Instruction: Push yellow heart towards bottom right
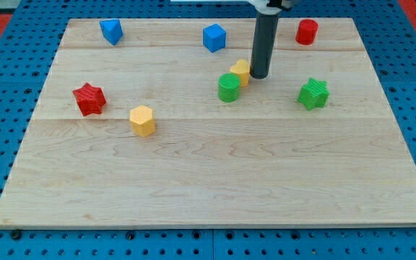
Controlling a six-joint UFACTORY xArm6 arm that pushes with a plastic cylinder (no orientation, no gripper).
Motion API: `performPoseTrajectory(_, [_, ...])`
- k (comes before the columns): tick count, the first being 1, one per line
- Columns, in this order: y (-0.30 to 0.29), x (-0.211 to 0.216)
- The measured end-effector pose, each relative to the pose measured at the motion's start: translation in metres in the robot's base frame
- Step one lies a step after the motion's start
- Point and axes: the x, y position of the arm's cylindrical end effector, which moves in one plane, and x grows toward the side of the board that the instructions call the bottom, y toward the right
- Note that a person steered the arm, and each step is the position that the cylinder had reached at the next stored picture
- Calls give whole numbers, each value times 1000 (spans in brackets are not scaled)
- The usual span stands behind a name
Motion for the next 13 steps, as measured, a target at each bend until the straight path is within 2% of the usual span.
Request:
performPoseTrajectory(1, [6, -57])
performPoseTrajectory(2, [-13, -46])
performPoseTrajectory(3, [-40, 1])
performPoseTrajectory(5, [-43, 93])
performPoseTrajectory(6, [-53, 75])
performPoseTrajectory(7, [-63, 39])
performPoseTrajectory(9, [-98, 112])
performPoseTrajectory(10, [-65, 125])
performPoseTrajectory(12, [25, 186])
performPoseTrajectory(13, [-2, 186])
